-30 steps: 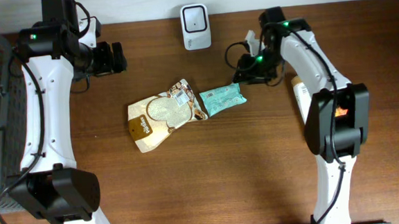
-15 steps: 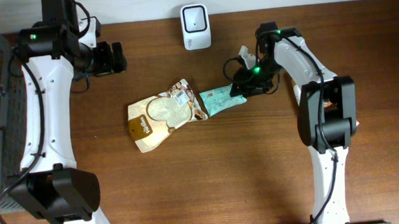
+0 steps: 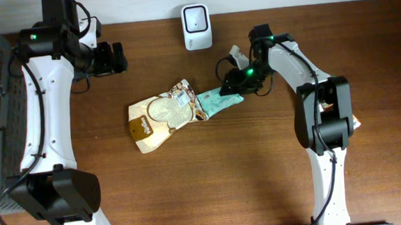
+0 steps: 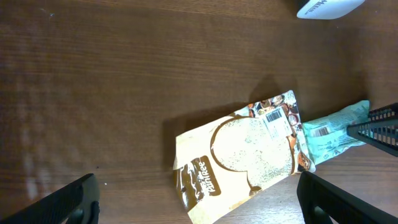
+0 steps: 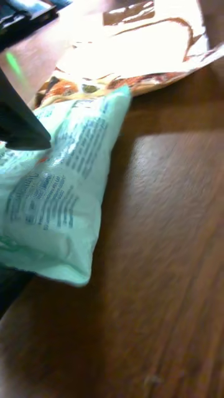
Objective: Scan the item barcode
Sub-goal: 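Lift the wipes pack with the right gripper and carry it toward the scanner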
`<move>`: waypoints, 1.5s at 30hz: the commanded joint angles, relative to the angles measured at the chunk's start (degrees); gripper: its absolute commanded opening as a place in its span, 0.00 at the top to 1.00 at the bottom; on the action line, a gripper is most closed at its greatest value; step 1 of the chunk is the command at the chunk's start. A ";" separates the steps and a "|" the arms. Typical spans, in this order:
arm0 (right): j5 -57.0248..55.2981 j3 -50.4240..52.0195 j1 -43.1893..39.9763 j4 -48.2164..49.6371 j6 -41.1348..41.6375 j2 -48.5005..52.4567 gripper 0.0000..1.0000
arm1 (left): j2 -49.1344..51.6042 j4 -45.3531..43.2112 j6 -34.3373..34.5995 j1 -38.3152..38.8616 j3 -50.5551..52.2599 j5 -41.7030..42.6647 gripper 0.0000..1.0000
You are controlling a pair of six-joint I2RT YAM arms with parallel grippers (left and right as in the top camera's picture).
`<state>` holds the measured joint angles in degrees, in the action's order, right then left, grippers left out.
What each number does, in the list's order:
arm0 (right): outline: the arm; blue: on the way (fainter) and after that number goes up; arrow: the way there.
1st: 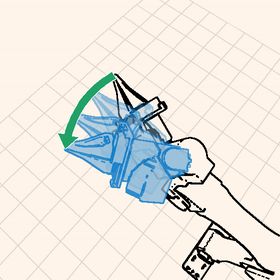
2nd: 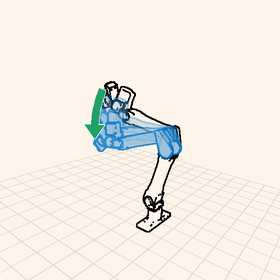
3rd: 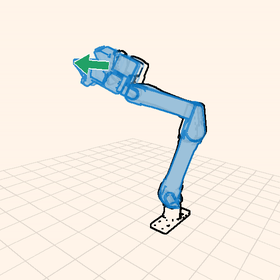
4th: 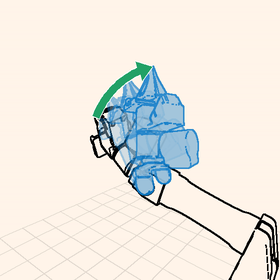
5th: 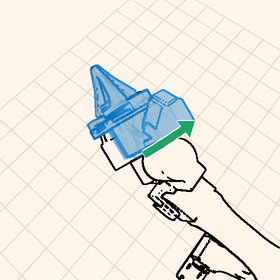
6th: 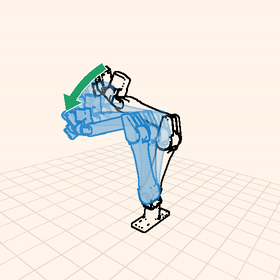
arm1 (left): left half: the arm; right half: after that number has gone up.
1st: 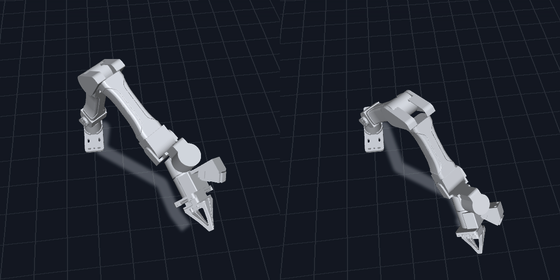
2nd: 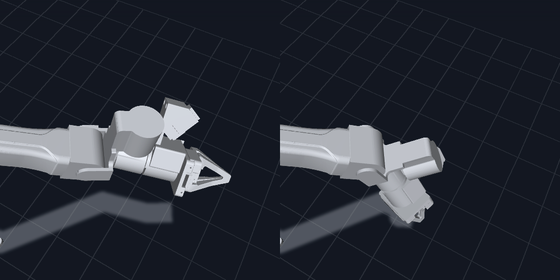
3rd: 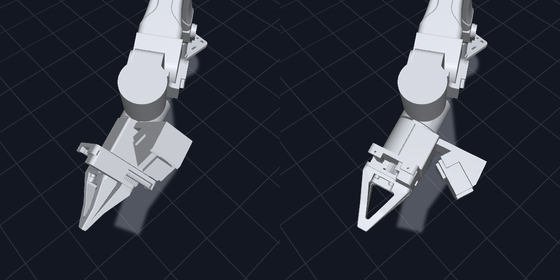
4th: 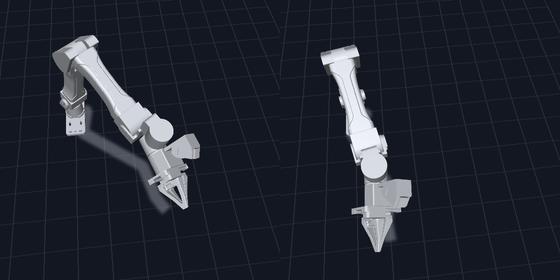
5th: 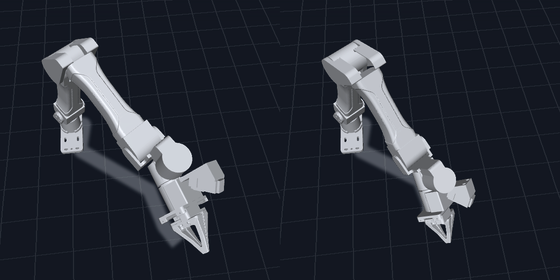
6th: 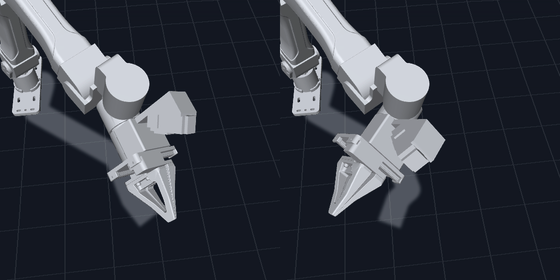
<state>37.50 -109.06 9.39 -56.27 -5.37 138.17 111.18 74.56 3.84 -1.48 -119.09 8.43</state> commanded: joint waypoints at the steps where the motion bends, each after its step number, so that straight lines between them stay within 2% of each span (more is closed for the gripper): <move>1: -2.91 3.26 0.28 0.55 1.79 3.76 0.67 | 0.13 0.09 -1.09 -0.20 -0.07 0.59 0.01; 5: -2.49 3.26 -0.20 0.39 1.75 3.74 0.85 | 0.13 0.09 -1.09 -0.20 -0.07 0.59 0.01; 9: 0.33 3.26 -0.50 0.17 1.75 3.63 0.96 | 0.13 0.09 -1.09 -0.20 -0.07 0.59 0.01; 17: 8.92 0.83 -3.50 -3.26 1.09 -0.87 0.96 | 0.13 0.09 -1.09 -0.20 -0.07 0.59 0.01; 26: 14.53 0.02 -6.47 -4.63 1.36 -17.31 0.96 | 0.13 0.09 -1.09 -0.20 -0.07 0.59 0.01; 28: 13.51 0.02 -6.40 -4.66 2.58 -21.90 0.96 | 0.13 0.09 -1.09 -0.20 -0.07 0.59 0.01; 35: 2.38 0.02 -6.05 -5.07 16.92 -34.97 0.96 | 0.13 0.11 -1.09 -0.20 -0.07 0.59 0.01; 39: 1.86 0.02 -5.60 -5.07 18.64 -40.68 0.96 | 0.13 0.09 -1.09 -0.20 -0.07 0.59 0.01; 45: -1.68 0.02 -2.25 -4.55 20.15 -41.27 0.96 | 0.13 0.09 -1.09 -0.20 -0.07 0.59 0.01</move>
<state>39.03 -107.98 4.78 -61.34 13.15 97.36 111.18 74.56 3.84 -1.48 -119.09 8.43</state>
